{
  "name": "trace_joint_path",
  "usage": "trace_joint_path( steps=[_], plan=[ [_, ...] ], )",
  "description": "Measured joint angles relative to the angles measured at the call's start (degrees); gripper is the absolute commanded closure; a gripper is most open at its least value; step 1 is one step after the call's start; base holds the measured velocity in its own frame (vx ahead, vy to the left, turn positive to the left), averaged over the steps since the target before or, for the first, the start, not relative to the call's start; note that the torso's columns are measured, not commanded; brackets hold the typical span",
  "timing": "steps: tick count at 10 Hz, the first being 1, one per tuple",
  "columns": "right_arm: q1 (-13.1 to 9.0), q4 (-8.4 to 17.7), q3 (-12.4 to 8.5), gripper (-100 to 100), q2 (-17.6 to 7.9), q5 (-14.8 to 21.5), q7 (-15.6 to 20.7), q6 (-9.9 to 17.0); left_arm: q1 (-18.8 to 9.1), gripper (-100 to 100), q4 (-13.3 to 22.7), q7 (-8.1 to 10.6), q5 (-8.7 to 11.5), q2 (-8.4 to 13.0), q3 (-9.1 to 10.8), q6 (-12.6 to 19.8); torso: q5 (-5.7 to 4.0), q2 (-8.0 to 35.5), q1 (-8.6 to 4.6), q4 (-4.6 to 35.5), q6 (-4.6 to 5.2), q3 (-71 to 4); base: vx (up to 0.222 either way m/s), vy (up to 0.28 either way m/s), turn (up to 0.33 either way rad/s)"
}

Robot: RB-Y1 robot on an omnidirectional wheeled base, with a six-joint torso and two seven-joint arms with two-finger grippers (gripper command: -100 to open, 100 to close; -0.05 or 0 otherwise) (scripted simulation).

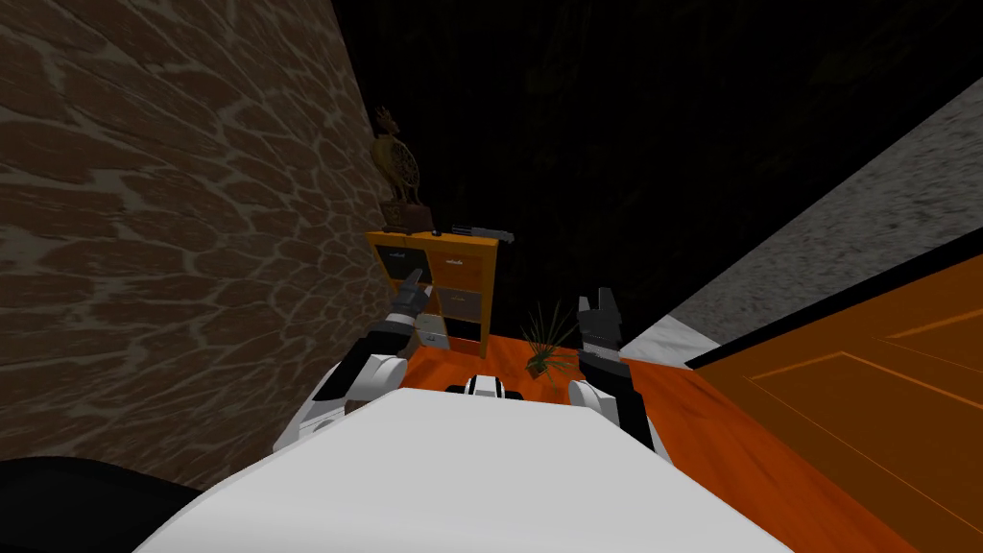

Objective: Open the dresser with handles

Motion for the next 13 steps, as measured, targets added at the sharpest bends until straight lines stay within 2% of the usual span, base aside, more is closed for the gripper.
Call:
trace_joint_path(
  steps=[5, 9, 11, 13],
  plan=[
    [0.0, 0.0, 0.0, 0, 0.0, 0.0, 0.0, 0.0, 0.2, -100, -1.8, 0.01, 1.0, -0.2, 0.22, 6.0, -0.04, 0.1, -0.13, 0.0, 0.0, 0.1, 0.136, -0.08, 0.004],
    [0.0, 0.0, 0.0, 0, 0.0, 0.0, 0.0, 0.0, 0.2, -100, -3.2, 0.01, 1.8, -1.6, 0.4, 10.6, 0.0, 0.2, 0.01, 0.1, 0.0, 0.1, 0.116, -0.054, 0.003],
    [0.0, 0.0, 0.0, 0, 0.0, 0.0, 0.0, 0.0, 0.3, -100, -4.4, 0.01, 2.1, -3.0, 0.48, 12.6, -0.03, 0.0, -0.1, 0.0, 0.0, 0.0, 0.085, -0.047, 0.004],
    [0.0, 0.0, 0.0, 0, 0.0, 0.0, 0.0, 0.0, 0.7, -100, -5.5, 0.07, 2.3, -3.0, 0.61, 13.4, 0.02, 0.1, 0.07, 0.0, 0.0, 0.1, 0.1, -0.002, -0.005]
  ],
)
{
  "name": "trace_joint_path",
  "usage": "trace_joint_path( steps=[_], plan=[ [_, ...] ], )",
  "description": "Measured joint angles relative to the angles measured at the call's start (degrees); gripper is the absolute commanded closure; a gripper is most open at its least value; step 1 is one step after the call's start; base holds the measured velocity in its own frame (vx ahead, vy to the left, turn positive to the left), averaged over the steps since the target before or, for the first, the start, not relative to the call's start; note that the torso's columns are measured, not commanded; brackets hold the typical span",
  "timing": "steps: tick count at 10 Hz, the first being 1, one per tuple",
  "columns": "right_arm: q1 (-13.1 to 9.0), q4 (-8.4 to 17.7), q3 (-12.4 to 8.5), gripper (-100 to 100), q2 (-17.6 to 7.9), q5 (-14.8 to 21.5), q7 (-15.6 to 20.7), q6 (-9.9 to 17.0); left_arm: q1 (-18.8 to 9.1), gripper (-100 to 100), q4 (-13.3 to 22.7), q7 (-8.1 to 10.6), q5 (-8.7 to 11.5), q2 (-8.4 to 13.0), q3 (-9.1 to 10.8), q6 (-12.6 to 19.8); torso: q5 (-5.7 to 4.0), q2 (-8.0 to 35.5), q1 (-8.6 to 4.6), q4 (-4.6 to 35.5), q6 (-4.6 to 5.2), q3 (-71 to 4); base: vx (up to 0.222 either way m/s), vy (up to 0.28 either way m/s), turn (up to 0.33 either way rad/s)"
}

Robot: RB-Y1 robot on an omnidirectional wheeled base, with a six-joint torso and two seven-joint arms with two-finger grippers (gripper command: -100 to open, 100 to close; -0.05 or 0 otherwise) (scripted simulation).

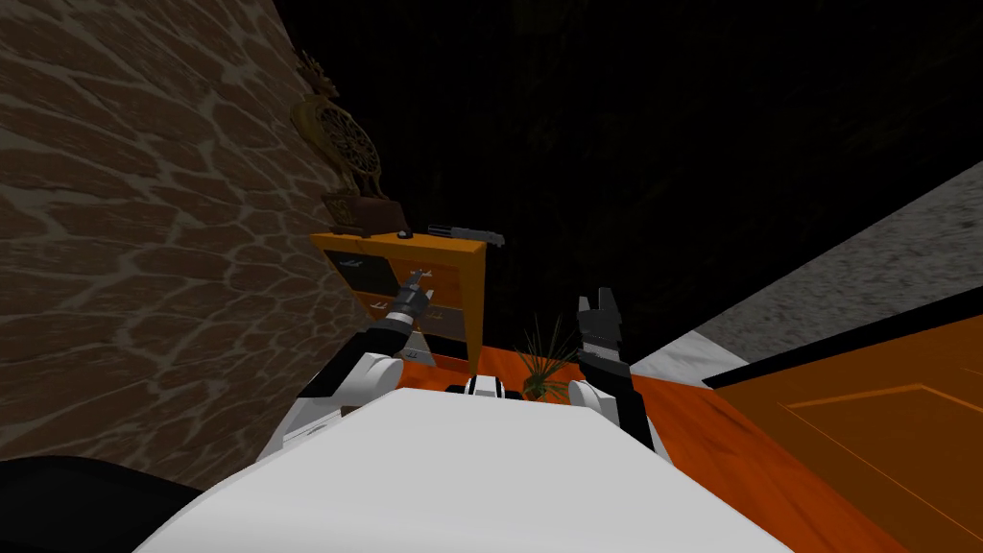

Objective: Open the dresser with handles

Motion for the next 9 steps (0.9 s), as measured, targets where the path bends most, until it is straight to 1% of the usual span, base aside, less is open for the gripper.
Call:
trace_joint_path(
  steps=[1, 2, 3, 4, 6, 7, 8, 9],
  plan=[
    [0.0, 0.0, 0.0, 0, 0.0, 0.0, 0.0, 0.0, 0.4, -100, -1.2, 0.0, 0.0, -0.2, -0.02, 0.8, 0.0, -0.2, 0.0, -0.1, 0.0, -0.1, 0.062, 0.006, 0.001],
    [0.0, 0.0, 0.0, 0, 0.0, 0.0, 0.0, 0.0, 0.4, 100, -1.4, -0.01, 0.0, -0.2, -0.03, 1.0, -0.01, 0.0, -0.06, 0.0, 0.01, 0.0, -0.051, -0.002, 0.009],
    [0.0, 0.0, 0.0, 0, 0.0, 0.0, 0.0, 0.0, 0.1, 100, -0.5, -0.01, 0.0, -0.1, -0.02, 0.6, -0.03, 0.3, -0.12, 0.1, 0.02, 0.2, -0.036, -0.001, 0.009],
    [0.0, 0.0, 0.0, 0, 0.0, 0.0, 0.0, 0.0, 0.0, 100, -0.5, -0.01, 0.0, -0.1, 0.0, 0.3, 0.01, 0.0, -0.09, 0.0, 0.05, 0.0, -0.123, 0.027, 0.029],
    [0.0, 0.0, 0.0, 0, 0.0, 0.0, 0.0, 0.0, 1.0, 100, -1.9, -0.02, 0.2, 0.1, -0.25, 0.7, 0.01, 0.2, 0.02, 0.0, 0.01, 0.1, -0.187, 0.032, 0.02],
    [0.0, 0.0, 0.0, 0, 0.0, 0.0, 0.0, 0.0, 1.5, 100, -2.6, -0.04, 0.4, 0.2, -0.36, 0.9, -0.03, 0.1, -0.15, 0.0, 0.01, 0.1, -0.195, -0.005, 0.029],
    [0.0, 0.0, 0.0, 0, 0.0, 0.0, 0.0, 0.0, 2.2, 100, -3.3, -0.02, 0.6, 0.4, -0.43, 1.1, -0.07, 0.0, -0.24, 0.0, 0.0, 0.0, -0.086, -0.002, 0.005],
    [0.0, 0.0, 0.0, 0, 0.0, 0.0, 0.0, 0.0, 2.2, -100, -3.3, -0.01, 0.6, 0.4, -0.44, 1.1, -0.06, -0.4, -0.19, -0.1, 0.01, -0.2, -0.014, -0.002, -0.001]
  ],
)
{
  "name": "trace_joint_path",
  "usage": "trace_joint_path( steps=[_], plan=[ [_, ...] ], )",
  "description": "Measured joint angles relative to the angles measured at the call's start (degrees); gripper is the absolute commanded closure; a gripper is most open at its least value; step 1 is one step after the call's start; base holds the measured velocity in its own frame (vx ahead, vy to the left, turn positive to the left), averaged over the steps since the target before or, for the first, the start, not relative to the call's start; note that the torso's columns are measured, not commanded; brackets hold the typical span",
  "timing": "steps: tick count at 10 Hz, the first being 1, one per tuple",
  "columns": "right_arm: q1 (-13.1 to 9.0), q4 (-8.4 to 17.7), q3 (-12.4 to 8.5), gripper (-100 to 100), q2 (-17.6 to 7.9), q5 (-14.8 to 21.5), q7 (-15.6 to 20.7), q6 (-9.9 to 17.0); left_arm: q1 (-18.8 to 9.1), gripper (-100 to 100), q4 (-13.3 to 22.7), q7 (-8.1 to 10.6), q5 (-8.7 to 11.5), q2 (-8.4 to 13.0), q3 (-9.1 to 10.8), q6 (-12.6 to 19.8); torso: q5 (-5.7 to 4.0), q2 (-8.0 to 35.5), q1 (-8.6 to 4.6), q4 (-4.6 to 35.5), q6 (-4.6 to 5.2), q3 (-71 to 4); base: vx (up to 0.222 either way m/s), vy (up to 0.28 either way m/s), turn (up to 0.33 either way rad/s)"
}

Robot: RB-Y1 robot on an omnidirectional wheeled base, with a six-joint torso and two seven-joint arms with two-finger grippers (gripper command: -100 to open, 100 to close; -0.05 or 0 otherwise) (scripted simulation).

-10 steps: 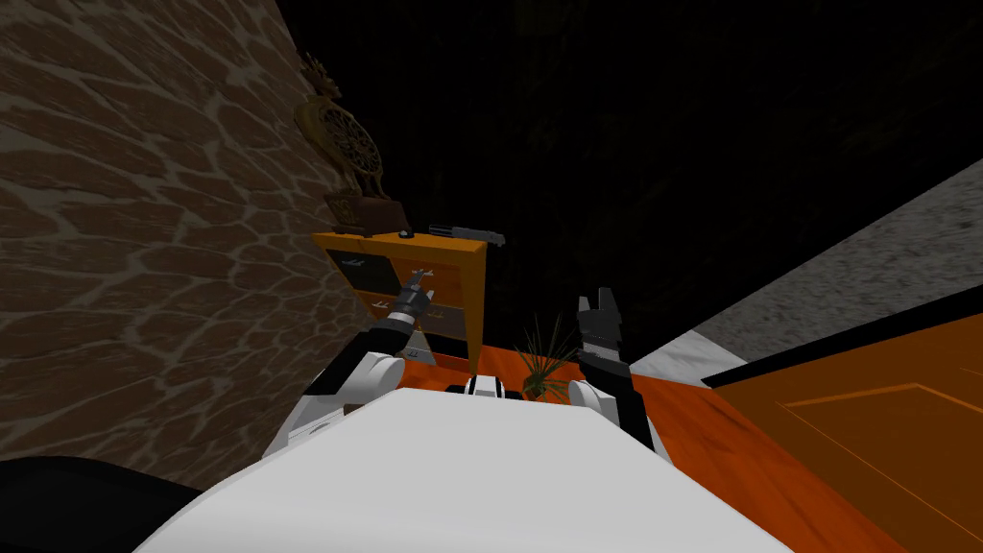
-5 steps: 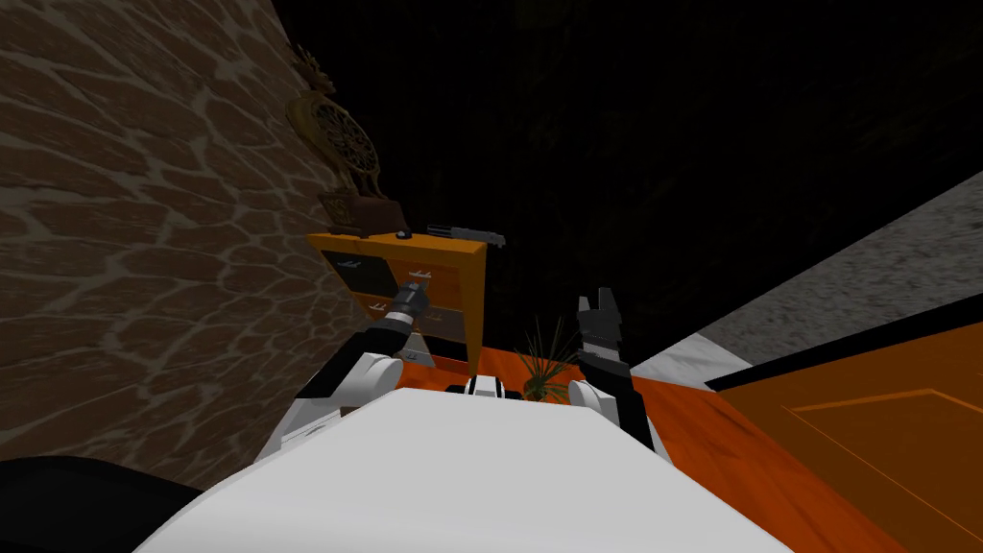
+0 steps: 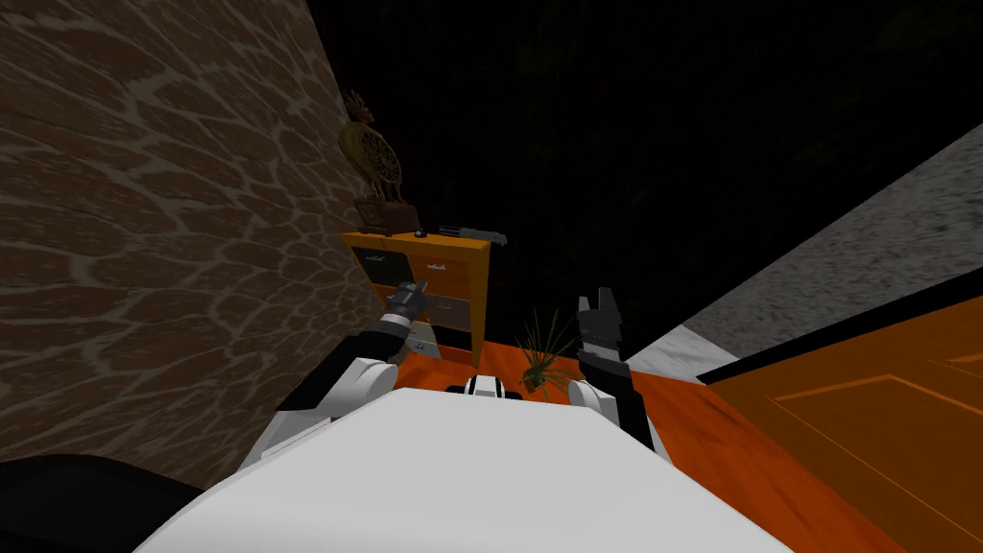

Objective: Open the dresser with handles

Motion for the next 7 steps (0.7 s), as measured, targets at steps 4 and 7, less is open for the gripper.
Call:
trace_joint_path(
  steps=[4, 7],
  plan=[
    [0.0, 0.0, 0.0, 0, 0.0, 0.0, 0.0, 0.0, -0.4, -100, 3.6, 0.06, -0.1, 0.8, 0.07, 0.0, 0.03, 0.3, 0.09, 0.1, -0.01, 0.2, 0.023, -0.003, 0.002],
    [0.0, 0.0, 0.0, 0, 0.0, 0.0, 0.0, 0.0, -2.1, -100, 6.2, 0.24, -0.3, 1.5, 0.43, 0.8, 0.01, 0.2, 0.03, 0.0, -0.01, 0.1, 0.096, -0.02, 0.008]
  ],
)
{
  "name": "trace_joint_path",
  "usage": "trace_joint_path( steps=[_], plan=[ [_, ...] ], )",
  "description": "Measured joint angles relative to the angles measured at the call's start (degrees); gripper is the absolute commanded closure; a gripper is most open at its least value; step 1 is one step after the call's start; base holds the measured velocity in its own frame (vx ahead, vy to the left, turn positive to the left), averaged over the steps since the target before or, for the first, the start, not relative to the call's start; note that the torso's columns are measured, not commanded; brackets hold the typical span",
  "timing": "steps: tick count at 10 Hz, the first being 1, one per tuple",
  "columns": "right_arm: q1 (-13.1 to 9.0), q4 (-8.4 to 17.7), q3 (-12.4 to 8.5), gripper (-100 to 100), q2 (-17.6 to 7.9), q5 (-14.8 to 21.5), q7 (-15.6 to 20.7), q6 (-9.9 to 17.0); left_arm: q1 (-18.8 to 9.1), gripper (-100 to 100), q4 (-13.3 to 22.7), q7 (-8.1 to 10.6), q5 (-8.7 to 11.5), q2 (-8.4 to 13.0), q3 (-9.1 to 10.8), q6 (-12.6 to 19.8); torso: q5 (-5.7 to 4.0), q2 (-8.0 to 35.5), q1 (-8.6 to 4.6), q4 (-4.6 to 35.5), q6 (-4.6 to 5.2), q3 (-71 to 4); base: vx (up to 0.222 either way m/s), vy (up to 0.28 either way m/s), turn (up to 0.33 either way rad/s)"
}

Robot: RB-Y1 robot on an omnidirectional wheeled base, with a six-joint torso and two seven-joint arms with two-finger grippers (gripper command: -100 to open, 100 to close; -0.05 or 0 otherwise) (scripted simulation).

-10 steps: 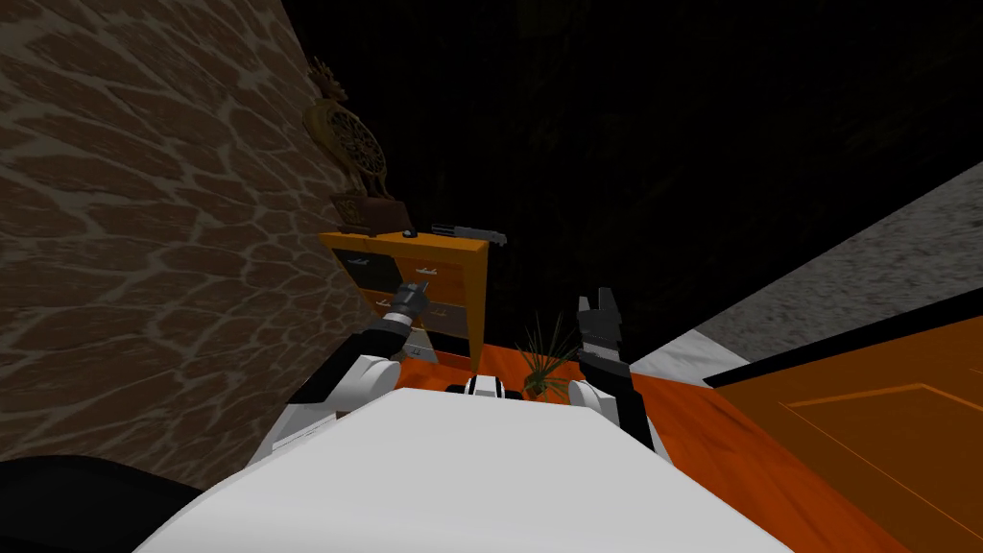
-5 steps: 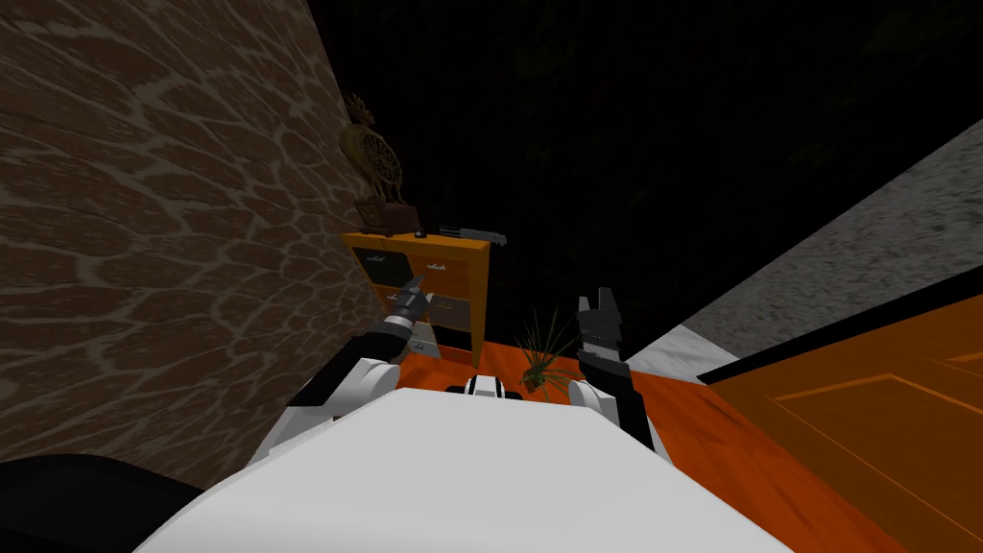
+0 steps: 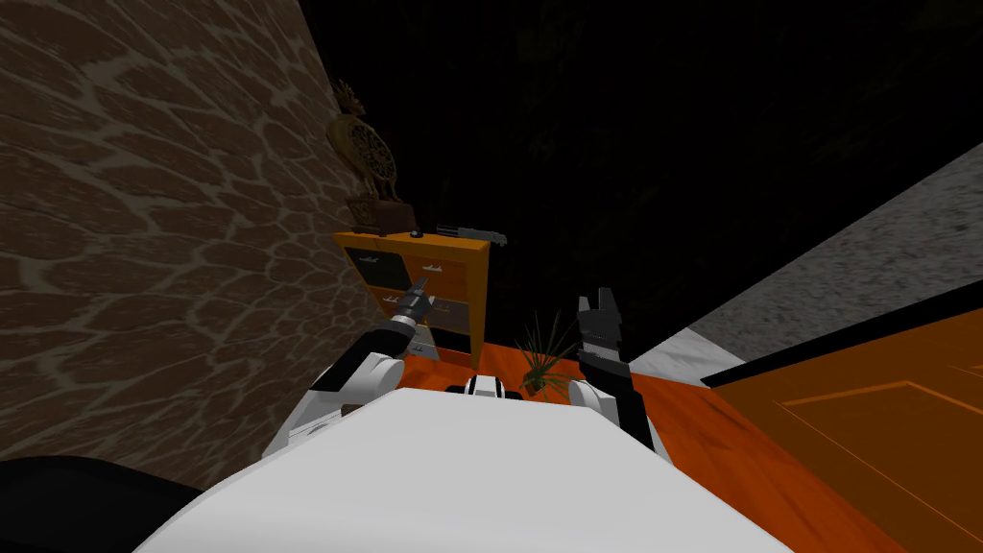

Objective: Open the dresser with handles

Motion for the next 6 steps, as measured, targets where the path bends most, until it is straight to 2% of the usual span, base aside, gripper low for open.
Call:
trace_joint_path(
  steps=[2, 3, 5, 6],
  plan=[
    [0.0, 0.0, 0.0, 0, 0.0, 0.0, 0.0, 0.0, -0.9, -100, 0.4, 0.33, 0.1, 0.4, 0.49, 1.8, 0.01, -0.1, 0.04, 0.0, 0.0, -0.1, 0.16, -0.028, 0.009],
    [0.0, 0.0, 0.0, 0, 0.0, 0.0, 0.0, 0.0, -1.4, -100, -0.5, 0.51, 0.3, -0.1, 0.85, 3.0, 0.01, 0.1, 0.03, 0.0, 0.0, 0.0, 0.102, -0.033, 0.008],
    [0.0, 0.0, 0.0, 0, 0.0, 0.0, 0.0, 0.0, -1.5, -100, -2.4, 0.69, 0.5, -0.9, 1.12, 4.5, -0.07, 0.2, 0.04, 0.1, 0.15, 0.1, 0.027, -0.02, 0.002],
    [0.0, 0.0, 0.0, 0, 0.0, 0.0, 0.0, 0.0, -0.9, -100, -3.5, 0.63, 0.6, -1.2, 0.95, 3.9, -0.02, 0.2, 0.06, 0.1, 0.06, 0.1, 0.014, -0.002, -0.008]
  ],
)
